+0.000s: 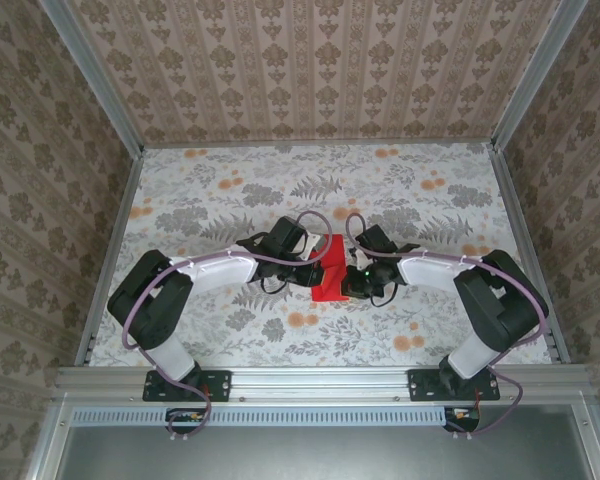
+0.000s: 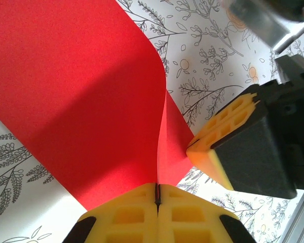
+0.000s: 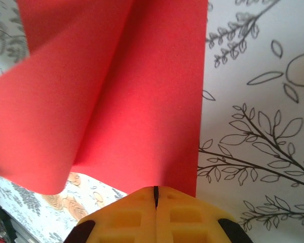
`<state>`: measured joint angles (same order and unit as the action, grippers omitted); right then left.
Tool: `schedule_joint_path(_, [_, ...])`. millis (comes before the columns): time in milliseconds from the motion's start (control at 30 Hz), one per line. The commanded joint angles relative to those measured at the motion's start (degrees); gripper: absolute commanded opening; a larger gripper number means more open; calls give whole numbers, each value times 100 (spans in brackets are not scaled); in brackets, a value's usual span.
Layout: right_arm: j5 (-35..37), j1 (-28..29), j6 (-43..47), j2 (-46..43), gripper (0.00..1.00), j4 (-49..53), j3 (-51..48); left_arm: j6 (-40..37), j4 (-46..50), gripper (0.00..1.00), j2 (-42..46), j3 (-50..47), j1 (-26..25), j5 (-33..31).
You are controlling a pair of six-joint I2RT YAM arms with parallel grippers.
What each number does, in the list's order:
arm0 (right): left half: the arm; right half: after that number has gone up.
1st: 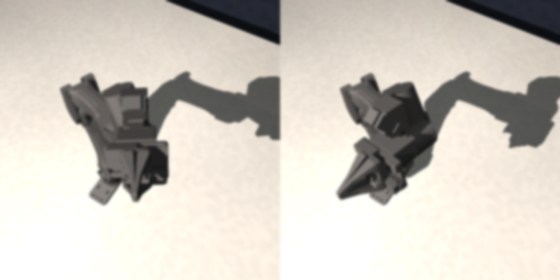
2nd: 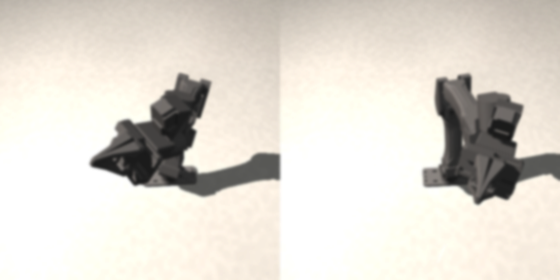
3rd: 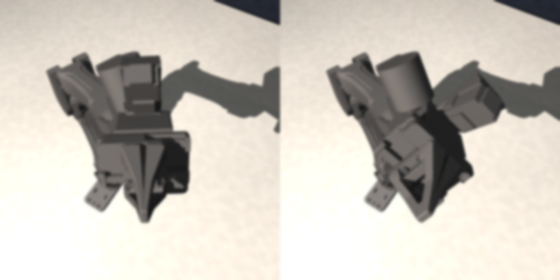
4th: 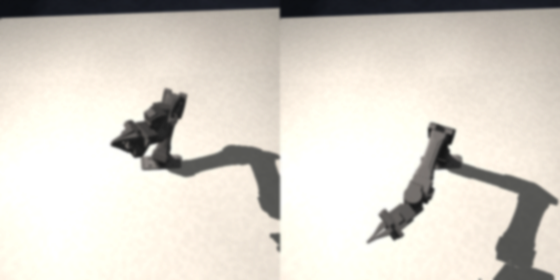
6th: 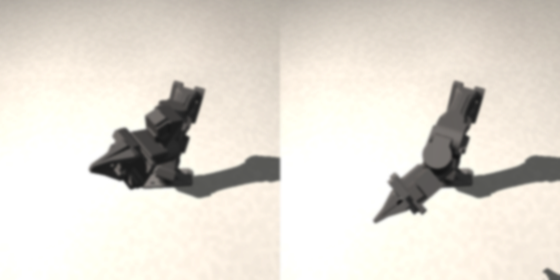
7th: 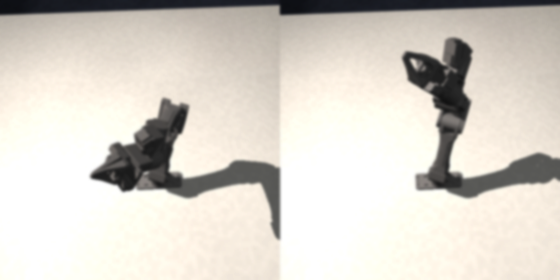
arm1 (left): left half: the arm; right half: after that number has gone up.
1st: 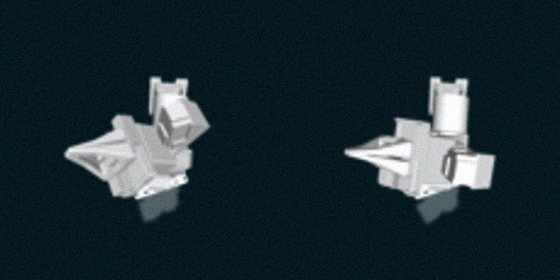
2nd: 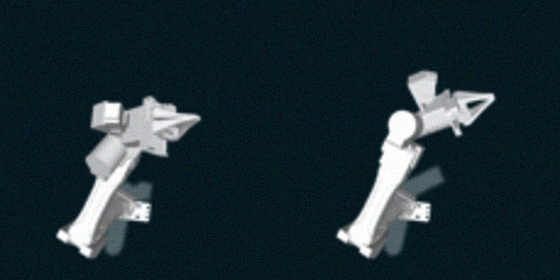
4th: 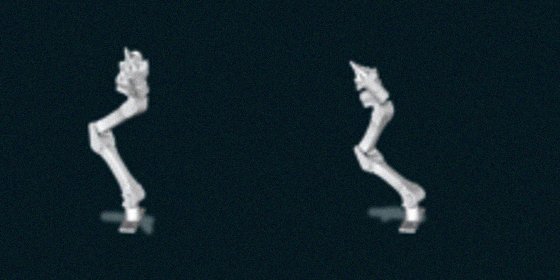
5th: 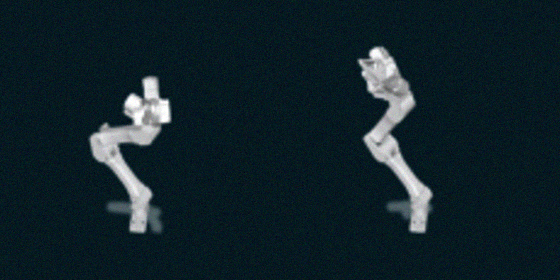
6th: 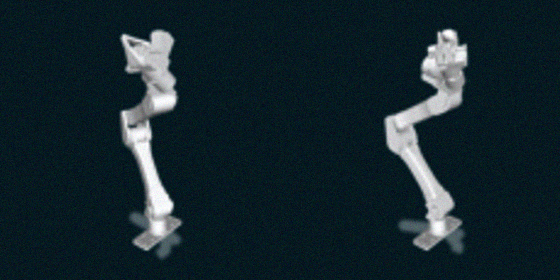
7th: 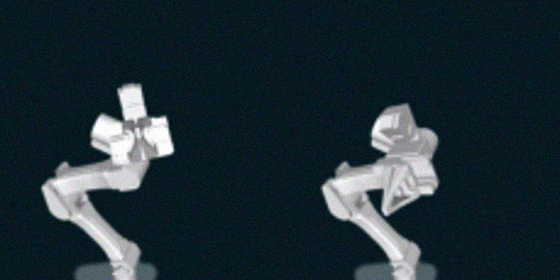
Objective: Fold a paper plane with a square sheet of paper (fold left side to right side)
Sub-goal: Fold the triangle a second time at the center of the table.
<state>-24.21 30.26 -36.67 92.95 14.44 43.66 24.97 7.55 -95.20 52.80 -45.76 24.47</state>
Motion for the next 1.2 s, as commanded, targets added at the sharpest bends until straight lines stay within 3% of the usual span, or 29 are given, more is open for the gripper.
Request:
schedule_joint_path(0, [51,33,-53,212,2,270,69,-187,188,2,-60,99,20,32])
schedule_joint_path(300, [405,35,294,302,2,920,278,-391,545,1,-88,230,32,-56])
schedule_joint_path(1167, [329,41,397,382,2,1017,363,-689,545,1,-708,614,282,-285])
